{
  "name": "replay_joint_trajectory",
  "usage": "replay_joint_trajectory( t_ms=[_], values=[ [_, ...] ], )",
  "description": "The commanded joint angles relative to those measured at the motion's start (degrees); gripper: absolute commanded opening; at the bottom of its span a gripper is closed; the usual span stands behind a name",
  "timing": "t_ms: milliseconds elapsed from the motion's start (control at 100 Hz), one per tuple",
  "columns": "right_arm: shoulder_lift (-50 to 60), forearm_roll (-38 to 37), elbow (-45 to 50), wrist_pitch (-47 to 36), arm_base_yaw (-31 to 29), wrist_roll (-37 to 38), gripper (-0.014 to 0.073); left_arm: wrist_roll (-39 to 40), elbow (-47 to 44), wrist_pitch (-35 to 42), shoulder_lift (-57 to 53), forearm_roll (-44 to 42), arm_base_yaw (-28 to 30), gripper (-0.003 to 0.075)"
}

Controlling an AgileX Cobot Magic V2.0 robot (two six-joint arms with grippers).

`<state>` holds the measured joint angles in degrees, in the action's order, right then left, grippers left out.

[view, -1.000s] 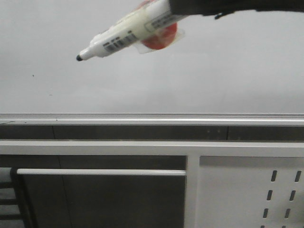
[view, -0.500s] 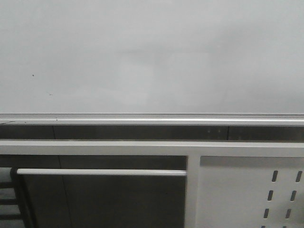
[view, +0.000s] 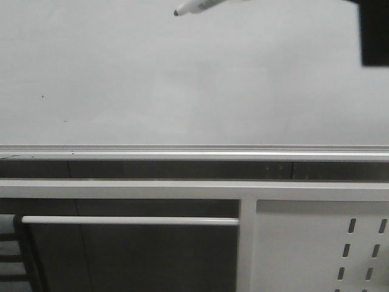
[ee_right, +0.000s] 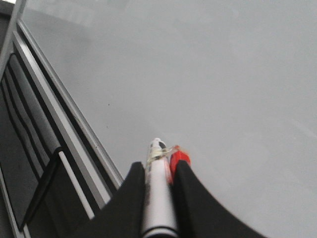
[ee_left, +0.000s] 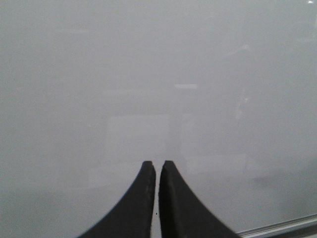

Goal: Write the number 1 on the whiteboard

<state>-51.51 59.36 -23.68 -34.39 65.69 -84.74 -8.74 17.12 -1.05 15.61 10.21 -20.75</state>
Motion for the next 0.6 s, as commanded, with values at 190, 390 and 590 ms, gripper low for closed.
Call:
replay_joint_trajectory(
  t_ms=[190,390,590],
  values=[
    [-2.2,-7.2,-1.5,-7.1,0.0,-0.9,-0.0050,0.0,-1.3,8.7,0.4,-0.8,0.2,-0.0018],
    [-2.2,-7.2,-1.5,-6.8,0.0,-0.9,-0.0050,0.0,-2.7,9.7,0.4,-0.9,0.2,-0.0018],
    [-2.2,-7.2,-1.5,-6.8,0.0,-0.9,-0.0050,0.0,-2.8,9.7,0.4,-2.1,0.2,-0.0018]
  ],
)
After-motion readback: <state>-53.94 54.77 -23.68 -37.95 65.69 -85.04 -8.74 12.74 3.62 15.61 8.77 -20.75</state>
